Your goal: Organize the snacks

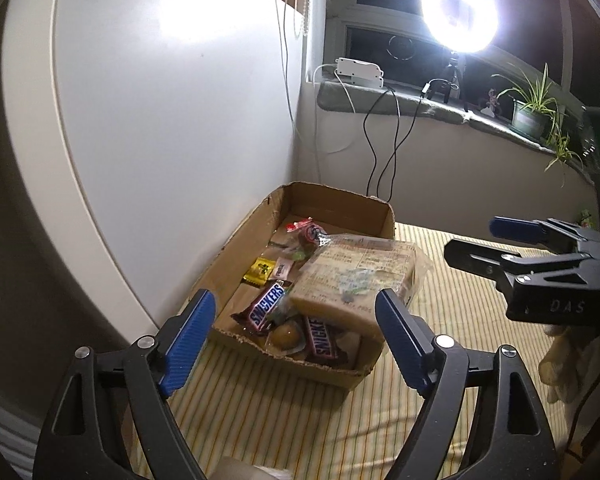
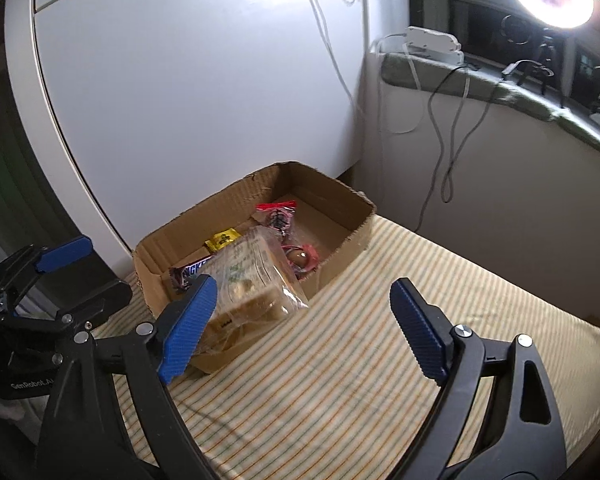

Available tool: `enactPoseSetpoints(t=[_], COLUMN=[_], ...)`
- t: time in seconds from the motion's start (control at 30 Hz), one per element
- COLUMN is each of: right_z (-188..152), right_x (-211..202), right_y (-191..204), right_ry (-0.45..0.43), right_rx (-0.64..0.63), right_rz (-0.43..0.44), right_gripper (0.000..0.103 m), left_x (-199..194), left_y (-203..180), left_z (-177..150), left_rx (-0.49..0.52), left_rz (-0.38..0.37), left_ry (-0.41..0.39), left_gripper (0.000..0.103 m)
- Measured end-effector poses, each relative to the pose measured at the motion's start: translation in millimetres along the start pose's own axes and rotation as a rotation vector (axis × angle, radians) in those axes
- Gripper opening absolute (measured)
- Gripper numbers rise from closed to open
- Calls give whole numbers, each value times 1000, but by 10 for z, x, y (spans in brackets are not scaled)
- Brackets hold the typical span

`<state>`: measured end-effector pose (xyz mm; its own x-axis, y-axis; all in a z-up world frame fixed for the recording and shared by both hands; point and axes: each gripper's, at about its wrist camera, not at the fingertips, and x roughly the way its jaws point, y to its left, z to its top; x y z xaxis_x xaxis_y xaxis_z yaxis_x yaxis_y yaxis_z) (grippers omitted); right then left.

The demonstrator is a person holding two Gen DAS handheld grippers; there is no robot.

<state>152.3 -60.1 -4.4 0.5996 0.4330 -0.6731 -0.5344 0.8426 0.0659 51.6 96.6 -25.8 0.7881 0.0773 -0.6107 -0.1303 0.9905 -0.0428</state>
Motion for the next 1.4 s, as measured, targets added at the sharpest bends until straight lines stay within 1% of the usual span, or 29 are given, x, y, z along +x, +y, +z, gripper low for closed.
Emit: enactPoseSetpoints(t=[0.13, 0.27, 0.57, 1.4], right_z=[-95, -174, -240, -301], right_x=[-117, -209, -312, -296], right_y=[15, 0, -92, -103], right_ry=[-27, -42, -57, -43], right_rx=[17, 24, 45, 19], right_rz=[-41, -64, -72, -69], right_gripper=[99, 99, 99, 99], left_x=[-67, -99, -102, -128], left_y=[-14, -34, -79, -92], left_z=[-38, -91, -117, -117], left_rx=[4, 3, 1, -3], left_rz=[11, 17, 18, 18], left_ry=[-10, -5, 0, -6], left_gripper=[83, 84, 84, 84])
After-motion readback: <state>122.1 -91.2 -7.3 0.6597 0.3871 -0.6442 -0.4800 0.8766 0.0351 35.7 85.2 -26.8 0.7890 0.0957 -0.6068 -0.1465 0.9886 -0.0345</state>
